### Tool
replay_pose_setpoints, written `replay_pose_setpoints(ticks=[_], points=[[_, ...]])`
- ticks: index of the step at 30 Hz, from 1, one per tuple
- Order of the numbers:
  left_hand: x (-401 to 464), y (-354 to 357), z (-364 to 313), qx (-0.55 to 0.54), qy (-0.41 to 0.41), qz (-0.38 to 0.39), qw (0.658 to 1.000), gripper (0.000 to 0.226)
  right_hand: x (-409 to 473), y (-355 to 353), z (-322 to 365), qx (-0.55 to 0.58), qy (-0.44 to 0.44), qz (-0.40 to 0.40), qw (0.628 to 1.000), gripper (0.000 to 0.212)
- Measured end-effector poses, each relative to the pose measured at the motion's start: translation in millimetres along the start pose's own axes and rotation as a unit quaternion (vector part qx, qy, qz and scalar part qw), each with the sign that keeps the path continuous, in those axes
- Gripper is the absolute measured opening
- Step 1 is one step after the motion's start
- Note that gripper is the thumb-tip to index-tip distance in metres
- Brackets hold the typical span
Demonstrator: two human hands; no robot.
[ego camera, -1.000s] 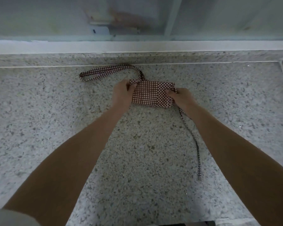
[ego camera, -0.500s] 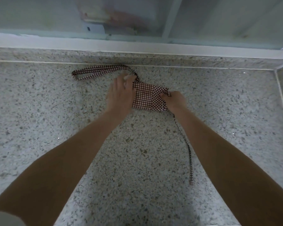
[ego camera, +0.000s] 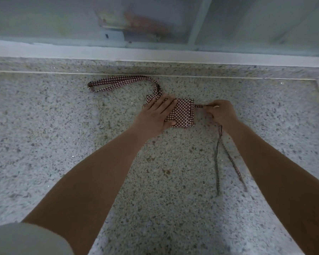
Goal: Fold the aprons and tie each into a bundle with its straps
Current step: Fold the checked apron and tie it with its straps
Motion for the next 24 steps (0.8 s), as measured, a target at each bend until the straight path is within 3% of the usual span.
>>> replay_pose_setpoints(ticks=[2, 4, 6, 8, 10, 13, 15, 19, 22, 24], points=[[0, 0, 1, 0.001, -0.002, 0.007, 1.000, 0.067, 4, -25, -10, -0.012, 0.017, -0.019, 1.000, 0.025], [0, 2, 1, -0.001, -0.002, 0.011, 1.000, 0.068, 7, -50, -19, -0.107, 0.030, -0.050, 0.993, 0.026], [1, 2, 1, -0.004, 0.000, 0.012, 1.000, 0.068, 3, -68, -15, -0.282, 0.023, -0.096, 0.954, 0.031], [2, 2, 1, -0.012, -0.003, 0.013, 1.000, 0.068, -6, -55, 9, -0.373, -0.064, -0.095, 0.921, 0.049], [2, 1, 0, -0.011, -0.004, 0.012, 1.000, 0.068, -23, -19, 39, -0.347, -0.187, -0.058, 0.917, 0.058], [2, 1, -1, -0.006, -0.004, 0.016, 1.000, 0.068, -54, 46, 68, -0.316, -0.337, 0.045, 0.886, 0.053], [1, 3, 0, -0.011, -0.008, 0.018, 1.000, 0.070, -61, 69, 70, -0.294, -0.345, 0.085, 0.887, 0.053], [-3, -1, 3, -0.080, -0.021, 0.008, 0.997, 0.069, -51, 70, 61, -0.281, -0.286, 0.075, 0.913, 0.067], [-19, -14, 28, -0.134, -0.142, -0.030, 0.980, 0.053, -51, 70, 61, -0.324, -0.289, 0.079, 0.898, 0.070], [-35, -23, 51, -0.212, -0.260, -0.087, 0.938, 0.041, -56, 74, 65, -0.379, -0.306, 0.082, 0.869, 0.067]])
Point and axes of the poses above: each hand's wrist, its own x-axis towards the middle knuckle, its own y-axis out of the palm, z = x × y, the point moved 9 cm from there along x, towards the middle knuckle, and after that the axes turned 3 degrees about -z, right-handed, at the moved point
